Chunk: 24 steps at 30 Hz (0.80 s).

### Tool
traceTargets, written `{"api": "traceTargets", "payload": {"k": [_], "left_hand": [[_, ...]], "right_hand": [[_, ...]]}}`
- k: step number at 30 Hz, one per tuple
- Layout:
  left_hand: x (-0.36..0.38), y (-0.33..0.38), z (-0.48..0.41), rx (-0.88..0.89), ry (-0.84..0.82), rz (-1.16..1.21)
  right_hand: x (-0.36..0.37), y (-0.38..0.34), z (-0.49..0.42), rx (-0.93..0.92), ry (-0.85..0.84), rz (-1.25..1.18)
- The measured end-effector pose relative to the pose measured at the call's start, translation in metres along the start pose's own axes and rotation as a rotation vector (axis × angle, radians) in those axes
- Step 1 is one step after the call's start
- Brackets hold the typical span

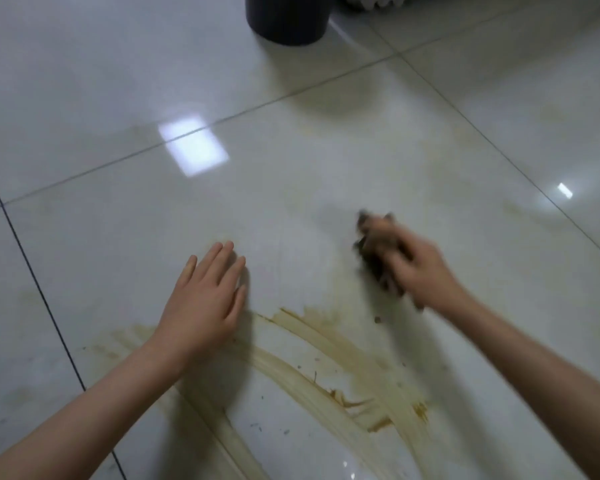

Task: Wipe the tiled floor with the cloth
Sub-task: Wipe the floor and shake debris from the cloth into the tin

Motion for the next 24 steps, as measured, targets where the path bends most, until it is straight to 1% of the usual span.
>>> {"api": "traceTargets", "payload": {"k": [1,2,3,4,5,7,9,10,11,12,14,15,16,19,21,24], "left_hand": [[0.001,0.005,0.001,0.017,-0.007,-0.009],[0.002,0.01,0.002,0.034,-0.013,-0.009],[0.003,0.015,0.003,0.05,-0.019,-0.016],[0.004,0.019,0.003,0.063,-0.027,-0.035],[0.004,0.023,0.003,0.073,-0.033,-0.052],[0.003,0.028,0.0,0.078,-0.027,-0.062],[0.001,0.032,-0.005,0.064,-0.035,-0.061],[0.0,0.033,-0.006,0.045,-0.065,-0.065],[-0.001,0.033,-0.008,0.026,-0.104,-0.073],[-0.002,0.034,-0.008,0.017,-0.149,-0.091],[-0.003,0.038,-0.01,0.043,-0.225,-0.181],[-0.003,0.039,-0.01,0.066,-0.256,-0.237],[-0.003,0.041,-0.01,0.086,-0.283,-0.298],[-0.005,0.046,-0.006,0.128,-0.331,-0.478],[-0.008,0.052,-0.006,0.148,-0.353,-0.541],[-0.012,0.061,-0.015,0.168,-0.393,-0.638]], "right_hand": [[-0.02,0.018,-0.013,0.11,0.081,0.053],[-0.032,0.039,-0.021,0.228,0.125,0.098],[-0.034,0.054,-0.023,0.313,0.153,0.128],[-0.025,0.059,-0.021,0.354,0.17,0.146],[-0.006,0.053,-0.015,0.332,0.18,0.139],[0.048,0.013,0.007,0.167,0.136,0.08],[0.101,-0.029,0.04,0.014,0.042,0.016],[0.118,-0.044,0.054,-0.052,-0.043,-0.008],[0.127,-0.052,0.061,-0.084,-0.131,-0.029],[0.128,-0.053,0.062,-0.071,-0.196,-0.069],[0.105,-0.046,0.058,0.029,-0.234,-0.186],[0.086,-0.042,0.061,0.082,-0.2,-0.259],[0.064,-0.036,0.069,0.135,-0.13,-0.316],[0.007,-0.008,0.128,0.338,0.104,-0.347],[-0.017,0.019,0.182,0.566,0.251,-0.325],[-0.025,0.061,0.265,0.936,0.503,-0.162]]}}
Point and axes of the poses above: each hand's wrist, its own z-axis away from the middle knuckle, its own x-axis out of the palm, y = z × x, the point moved 5 cm from there along -z, towards the middle knuckle, and after that the axes turned 2 degrees about -x, right-handed, at the moved point
